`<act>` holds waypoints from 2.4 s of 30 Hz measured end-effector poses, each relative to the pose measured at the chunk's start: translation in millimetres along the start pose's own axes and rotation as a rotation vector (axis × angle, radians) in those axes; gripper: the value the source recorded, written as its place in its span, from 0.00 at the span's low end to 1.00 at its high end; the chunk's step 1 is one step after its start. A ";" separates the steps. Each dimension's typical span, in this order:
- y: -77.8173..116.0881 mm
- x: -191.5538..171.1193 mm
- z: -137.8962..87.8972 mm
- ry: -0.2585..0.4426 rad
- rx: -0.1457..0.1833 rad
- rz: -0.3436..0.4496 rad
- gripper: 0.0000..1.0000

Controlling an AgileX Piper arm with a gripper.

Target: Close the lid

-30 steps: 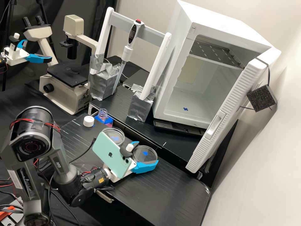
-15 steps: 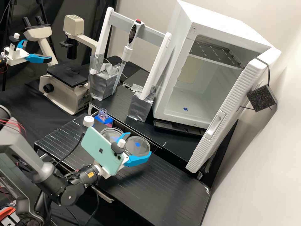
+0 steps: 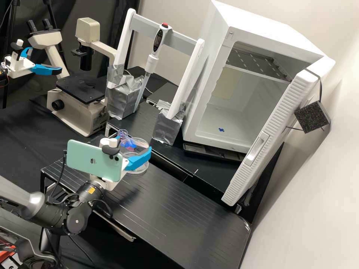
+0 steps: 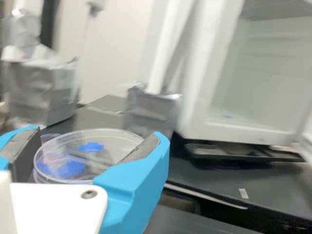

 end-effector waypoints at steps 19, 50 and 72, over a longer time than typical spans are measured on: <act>-19.2 15.3 13.4 0.002 0.093 -0.144 0.00; -14.0 13.1 33.1 -0.060 0.096 -0.091 0.00; -11.7 5.2 27.8 -0.078 0.093 -0.113 1.00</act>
